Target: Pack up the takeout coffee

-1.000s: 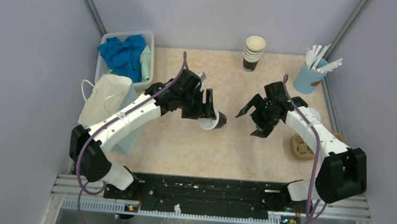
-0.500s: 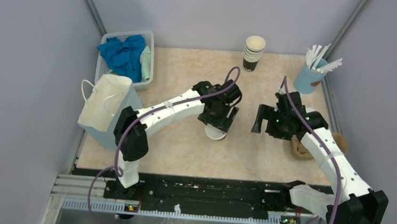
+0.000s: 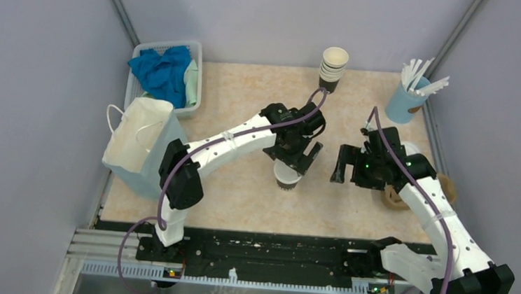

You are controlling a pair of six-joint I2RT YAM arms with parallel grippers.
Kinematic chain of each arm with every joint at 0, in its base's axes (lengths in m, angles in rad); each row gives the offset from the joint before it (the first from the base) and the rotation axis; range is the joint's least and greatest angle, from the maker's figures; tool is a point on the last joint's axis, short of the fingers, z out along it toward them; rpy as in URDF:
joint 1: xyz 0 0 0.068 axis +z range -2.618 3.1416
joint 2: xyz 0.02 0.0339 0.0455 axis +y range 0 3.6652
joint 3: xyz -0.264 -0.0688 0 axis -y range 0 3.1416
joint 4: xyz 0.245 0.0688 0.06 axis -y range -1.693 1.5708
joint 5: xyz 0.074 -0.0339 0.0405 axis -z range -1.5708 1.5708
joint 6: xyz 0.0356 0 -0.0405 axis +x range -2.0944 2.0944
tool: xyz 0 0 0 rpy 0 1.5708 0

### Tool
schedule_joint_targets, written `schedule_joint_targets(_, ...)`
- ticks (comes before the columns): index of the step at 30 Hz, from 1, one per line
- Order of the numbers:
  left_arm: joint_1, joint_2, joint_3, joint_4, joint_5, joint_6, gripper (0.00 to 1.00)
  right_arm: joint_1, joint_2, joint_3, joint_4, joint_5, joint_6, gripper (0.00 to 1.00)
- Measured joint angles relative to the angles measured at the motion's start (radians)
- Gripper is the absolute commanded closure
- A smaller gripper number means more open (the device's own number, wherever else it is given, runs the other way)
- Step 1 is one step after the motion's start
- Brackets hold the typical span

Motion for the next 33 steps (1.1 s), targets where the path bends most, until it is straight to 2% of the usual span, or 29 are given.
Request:
schedule_joint_targets(6,0.000,-0.015,0.036,-0.008,0.006,-0.005,0.02,0.013,0.029,0.005,0.003,-0.068,-0.042,0.01)
schedule_joint_targets(9,0.000,-0.082,0.004,0.000,-0.013,-0.028,0.02,0.089,0.103,0.048,0.008,-0.070,-0.058,0.01)
schedule_joint_targets(12,0.003,-0.252,-0.110,0.033,-0.077,-0.065,0.02,0.222,0.207,0.129,0.029,-0.060,-0.074,0.01)
schedule_joint_targets(16,0.038,-0.598,-0.297,0.087,-0.168,-0.129,0.02,0.370,0.372,0.283,0.051,-0.011,-0.103,0.01)
schedule_joint_targets(21,0.089,-0.841,-0.381,0.109,-0.276,-0.205,0.02,0.485,0.547,0.440,0.058,0.068,-0.145,0.01)
schedule_joint_targets(24,0.089,-0.885,-0.407,0.112,-0.310,-0.234,0.02,0.517,0.604,0.481,0.052,0.114,-0.166,0.01)
schedule_joint_targets(33,0.089,-0.862,-0.477,0.112,-0.328,-0.259,0.02,0.529,0.654,0.507,0.027,0.216,-0.195,0.01)
